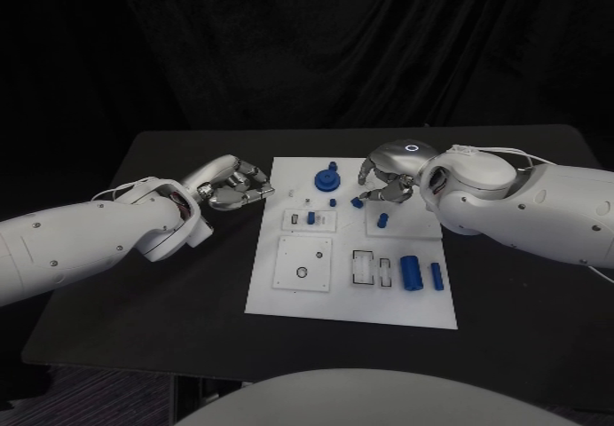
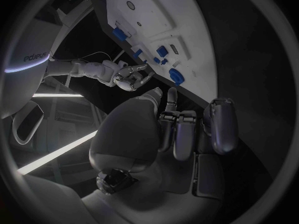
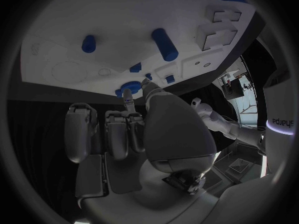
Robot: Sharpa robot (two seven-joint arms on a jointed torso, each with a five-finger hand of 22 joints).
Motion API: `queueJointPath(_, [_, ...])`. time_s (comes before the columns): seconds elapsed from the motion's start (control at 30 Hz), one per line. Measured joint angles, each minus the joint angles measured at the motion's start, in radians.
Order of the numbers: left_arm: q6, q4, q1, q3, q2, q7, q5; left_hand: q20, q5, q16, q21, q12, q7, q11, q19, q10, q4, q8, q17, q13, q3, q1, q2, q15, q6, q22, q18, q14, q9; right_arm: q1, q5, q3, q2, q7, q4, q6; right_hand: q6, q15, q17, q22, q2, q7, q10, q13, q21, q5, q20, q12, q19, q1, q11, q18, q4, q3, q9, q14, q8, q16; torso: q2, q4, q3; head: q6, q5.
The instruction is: Assemble the parts on the task board
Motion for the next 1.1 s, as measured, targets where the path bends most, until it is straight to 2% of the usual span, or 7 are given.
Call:
queueJointPath(0.07, [-0.001,0.003,0.0,0.0,0.0,0.006,0.0,0.0,0.0,0.0,0.0,-0.003,0.0,0.0,0.0,0.0,0.0,0.0,0.0,0.0,0.0,0.001,0.001,0.0,0.0,0.0,0.0,0.0,-0.001,-0.002,-0.004,0.0,0.004,-0.004,-0.007,0.028,-0.006,0.0,0.0,0.0,0.006,-0.003,0.0,0.0,-0.008,0.038,0.0,0.0,0.0,0.022,0.0,0.0,-0.02,0.01,-0.003,0.0,-0.01,0.0,0.003,0.0035,-0.0041,0.0,-0.008])
queueJointPath(0.17, [-0.002,0.005,0.0,0.0,-0.001,0.013,0.0,0.0,0.004,0.0,0.0,-0.003,0.0,0.0,0.0,0.0,0.0,0.0,0.0,0.0,0.0,0.001,0.001,0.0,0.0,0.0,0.0,0.0,-0.001,-0.004,-0.007,0.0,0.009,-0.009,-0.014,0.056,-0.006,0.0,0.0,0.0,0.007,-0.003,0.0,0.0,-0.006,0.041,0.0,0.0,0.0,0.025,0.0,0.0,-0.023,0.012,-0.003,0.0,-0.011,0.0,0.008,0.0086,-0.0102,0.0,-0.016])
queueJointPath(0.37, [-0.002,0.006,0.0,0.0,-0.001,0.023,-0.001,0.0,0.008,0.0,0.0,-0.003,0.0,0.0,0.0,0.0,0.0,0.0,0.0,-0.001,0.0,0.001,0.001,0.0,0.0,0.0,0.0,0.0,-0.002,-0.006,-0.011,0.0,0.022,-0.019,-0.018,0.088,0.005,0.0,0.0,0.0,0.003,-0.003,0.0,0.0,0.01,-0.04,0.0,0.0,0.0,-0.022,0.0,0.0,0.004,-0.025,0.0,0.0,-0.015,0.0,0.019,0.0174,-0.0227,0.0,-0.028])
queueJointPath(0.57, [-0.001,0.006,0.0,0.0,-0.002,0.028,-0.001,0.0,0.012,0.0,0.0,-0.003,0.0,0.0,0.0,0.0,0.0,0.0,0.0,-0.001,0.0,0.006,0.006,0.0,0.0,0.0,0.0,0.0,-0.004,-0.006,-0.014,0.005,0.03,-0.034,-0.023,0.098,0.016,0.0,0.0,0.0,0.001,0.0,-0.001,0.0,0.01,-0.047,0.0,0.0,0.0,-0.029,0.0,0.0,0.007,-0.033,0.008,0.0,-0.015,0.0,0.027,0.0229,-0.0334,0.0,-0.037])
queueJointPath(0.8, [0.002,0.006,-0.001,0.0,-0.003,0.029,-0.001,0.0,0.015,0.0,0.0,-0.003,0.0,0.0,0.0,0.0,0.0,0.0,0.0,-0.001,0.0,0.006,0.006,0.0,0.0,0.0,0.0,0.0,-0.005,-0.004,-0.027,0.011,0.039,-0.051,-0.029,0.097,0.013,0.008,0.0,0.0,0.016,0.003,-0.004,0.0,0.002,0.041,0.0,0.0,0.0,-0.001,0.004,0.0,-0.034,-0.024,0.015,0.0,-0.028,0.0,0.036,0.0268,-0.0434,0.0,-0.04])
queueJointPath(0.9, [0.004,0.006,-0.001,0.0,-0.003,0.029,-0.001,0.0,0.016,0.0,0.0,-0.003,0.0,0.0,0.0,0.0,0.0,0.0,0.0,-0.001,0.0,0.006,0.006,0.0,0.0,0.0,0.0,0.0,-0.006,-0.004,-0.035,0.012,0.04,-0.055,-0.029,0.096,0.033,0.008,0.0,0.0,0.023,0.001,-0.004,0.0,0.002,0.108,0.0,0.0,0.0,0.028,0.004,0.0,-0.059,-0.007,0.025,0.0,-0.027,0.0,0.037,0.0275,-0.0453,0.0,-0.042])
queueJointPath(1.1, [0.009,0.004,-0.001,0.0,-0.001,0.028,-0.001,0.0,0.022,0.0,0.0,-0.002,0.0,0.0,0.0,0.0,0.0,0.0,0.0,-0.001,0.0,0.012,0.012,0.0,0.007,0.0,0.0,0.0,-0.007,-0.004,-0.047,0.011,0.043,-0.057,-0.029,0.092,0.104,0.008,0.0,0.0,0.031,-0.017,-0.004,0.0,-0.002,0.156,0.0,0.0,0.0,0.036,0.004,0.0,-0.083,0.005,0.05,0.0,0.017,0.0,0.037,0.0275,-0.0463,0.0,-0.038])
